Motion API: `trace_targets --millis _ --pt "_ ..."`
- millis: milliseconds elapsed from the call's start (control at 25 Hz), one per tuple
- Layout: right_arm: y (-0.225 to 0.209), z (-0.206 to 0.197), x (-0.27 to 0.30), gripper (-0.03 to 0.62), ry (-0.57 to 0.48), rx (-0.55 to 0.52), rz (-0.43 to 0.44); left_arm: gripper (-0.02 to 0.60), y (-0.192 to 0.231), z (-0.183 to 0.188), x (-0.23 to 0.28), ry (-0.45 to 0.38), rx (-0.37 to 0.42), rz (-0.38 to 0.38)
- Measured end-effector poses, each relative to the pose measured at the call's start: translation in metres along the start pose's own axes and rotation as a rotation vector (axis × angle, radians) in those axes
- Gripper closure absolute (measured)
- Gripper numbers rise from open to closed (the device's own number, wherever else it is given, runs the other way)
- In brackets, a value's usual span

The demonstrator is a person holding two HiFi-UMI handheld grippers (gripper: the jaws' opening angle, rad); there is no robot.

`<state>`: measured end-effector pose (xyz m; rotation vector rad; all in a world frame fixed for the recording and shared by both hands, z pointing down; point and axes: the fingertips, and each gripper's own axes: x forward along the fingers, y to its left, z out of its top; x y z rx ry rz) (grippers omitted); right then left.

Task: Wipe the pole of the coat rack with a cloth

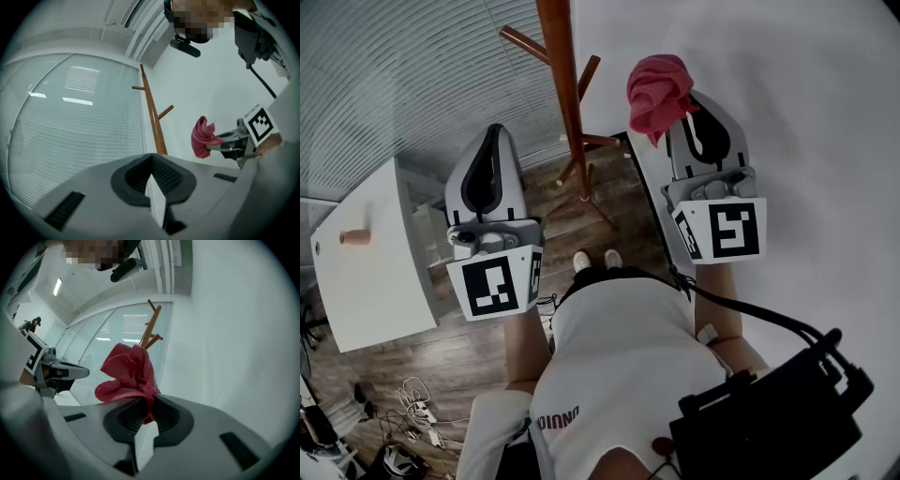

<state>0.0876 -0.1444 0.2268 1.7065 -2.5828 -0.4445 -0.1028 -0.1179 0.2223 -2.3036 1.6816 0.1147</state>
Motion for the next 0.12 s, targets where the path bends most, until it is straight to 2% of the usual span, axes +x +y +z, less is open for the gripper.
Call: trace_targets --millis 120 --pt "-0.0021 -0.0007 -0.0005 0.549 0.000 0.000 -0.005 0.568 -0.0003 0.0004 0.0003 -0.002 0.003 0.000"
